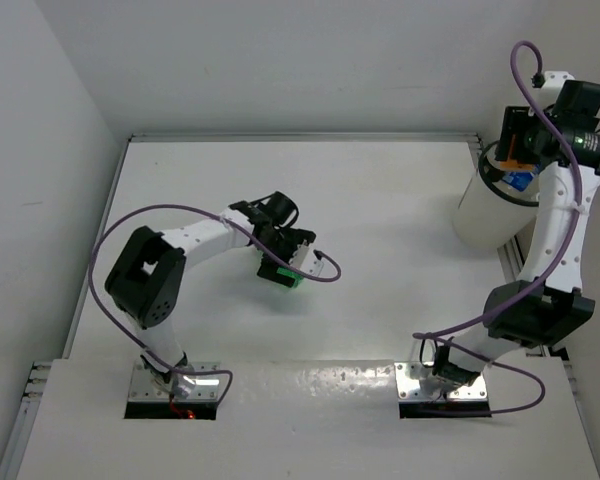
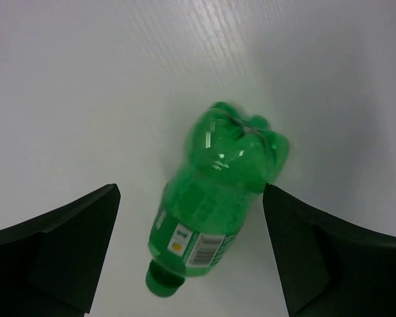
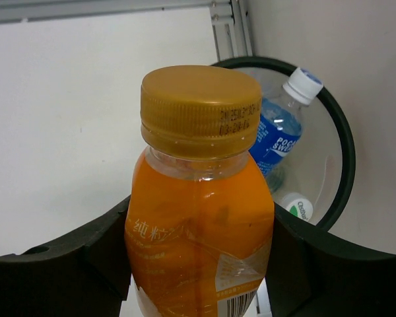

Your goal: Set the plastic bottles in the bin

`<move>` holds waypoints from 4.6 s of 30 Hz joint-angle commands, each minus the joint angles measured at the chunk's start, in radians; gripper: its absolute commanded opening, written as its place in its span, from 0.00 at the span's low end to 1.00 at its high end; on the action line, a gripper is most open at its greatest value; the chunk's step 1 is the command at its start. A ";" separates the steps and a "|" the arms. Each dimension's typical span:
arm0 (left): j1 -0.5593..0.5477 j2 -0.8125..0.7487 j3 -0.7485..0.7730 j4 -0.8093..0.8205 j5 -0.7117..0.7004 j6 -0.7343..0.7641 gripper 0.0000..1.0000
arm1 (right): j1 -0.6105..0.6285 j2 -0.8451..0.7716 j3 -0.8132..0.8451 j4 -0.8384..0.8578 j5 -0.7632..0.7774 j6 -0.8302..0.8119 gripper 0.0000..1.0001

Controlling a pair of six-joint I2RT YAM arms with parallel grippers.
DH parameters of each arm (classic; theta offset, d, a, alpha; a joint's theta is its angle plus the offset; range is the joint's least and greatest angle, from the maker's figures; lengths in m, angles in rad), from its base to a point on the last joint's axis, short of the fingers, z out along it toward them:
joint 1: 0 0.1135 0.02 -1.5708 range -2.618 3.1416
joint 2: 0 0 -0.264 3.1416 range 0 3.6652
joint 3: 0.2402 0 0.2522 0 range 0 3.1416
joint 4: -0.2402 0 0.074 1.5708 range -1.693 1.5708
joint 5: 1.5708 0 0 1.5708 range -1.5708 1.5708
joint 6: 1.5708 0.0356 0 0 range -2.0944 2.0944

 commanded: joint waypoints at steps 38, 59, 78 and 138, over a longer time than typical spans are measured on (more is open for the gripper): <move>0.000 0.069 0.218 -0.107 0.163 -0.360 0.06 | -0.047 -0.168 -0.617 0.925 0.337 -0.047 0.13; 0.076 -0.032 0.334 -0.117 0.339 -0.511 0.00 | -0.018 -0.262 -0.588 0.749 0.208 -0.018 0.94; 0.190 -0.312 0.141 1.058 0.740 -1.824 0.00 | 0.403 -0.401 -0.455 0.579 -0.905 0.683 0.72; 0.366 -0.275 0.214 0.560 0.657 -1.392 0.87 | -0.036 -0.343 -0.289 0.359 -0.457 0.181 0.00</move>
